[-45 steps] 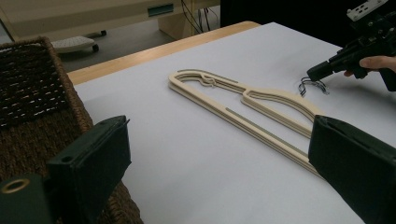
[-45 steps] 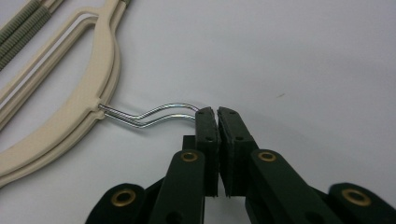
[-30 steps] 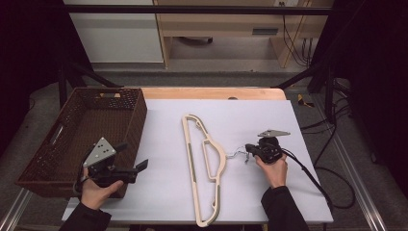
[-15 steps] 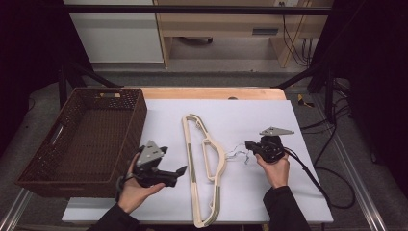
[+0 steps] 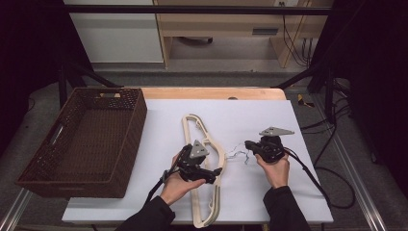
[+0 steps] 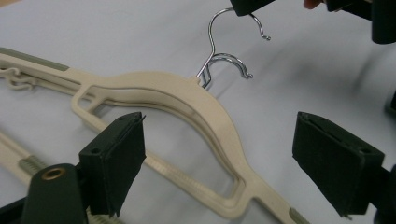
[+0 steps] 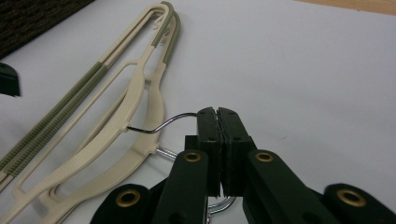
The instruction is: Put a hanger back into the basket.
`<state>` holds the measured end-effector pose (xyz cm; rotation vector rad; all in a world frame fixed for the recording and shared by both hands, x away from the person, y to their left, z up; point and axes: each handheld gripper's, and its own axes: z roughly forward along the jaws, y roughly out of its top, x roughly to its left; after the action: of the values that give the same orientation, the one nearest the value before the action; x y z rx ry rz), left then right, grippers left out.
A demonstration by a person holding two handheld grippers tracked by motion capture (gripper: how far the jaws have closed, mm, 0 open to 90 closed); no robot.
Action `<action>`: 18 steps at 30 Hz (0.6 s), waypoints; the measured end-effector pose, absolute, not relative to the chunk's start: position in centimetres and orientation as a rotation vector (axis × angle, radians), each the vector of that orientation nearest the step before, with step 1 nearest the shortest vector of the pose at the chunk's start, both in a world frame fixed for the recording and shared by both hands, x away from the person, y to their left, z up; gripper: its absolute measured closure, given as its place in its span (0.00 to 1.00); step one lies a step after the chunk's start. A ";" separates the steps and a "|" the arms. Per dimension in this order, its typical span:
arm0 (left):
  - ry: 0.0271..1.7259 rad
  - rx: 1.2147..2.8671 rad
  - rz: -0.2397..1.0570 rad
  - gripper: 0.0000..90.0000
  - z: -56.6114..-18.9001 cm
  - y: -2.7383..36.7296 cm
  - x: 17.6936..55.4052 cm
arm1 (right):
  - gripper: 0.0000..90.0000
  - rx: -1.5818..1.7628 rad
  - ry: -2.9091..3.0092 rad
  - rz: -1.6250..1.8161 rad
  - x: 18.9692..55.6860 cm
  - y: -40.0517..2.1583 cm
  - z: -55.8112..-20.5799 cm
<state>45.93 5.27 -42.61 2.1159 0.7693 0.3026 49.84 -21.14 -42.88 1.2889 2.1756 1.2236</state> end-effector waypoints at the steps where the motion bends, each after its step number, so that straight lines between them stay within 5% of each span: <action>1: 0.773 2.122 0.297 0.20 -42.9 4.9 46.2 | 0.99 1.284 2.175 1.224 49.9 -21.1 -42.9; 18: 0.812 2.209 0.209 0.45 -46.1 2.4 48.1 | 0.99 1.294 2.171 1.233 49.7 -21.0 -42.6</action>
<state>48.15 2.42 -46.06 2.2087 0.8119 0.2092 49.66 -21.03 -42.64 1.2935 2.1708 1.2328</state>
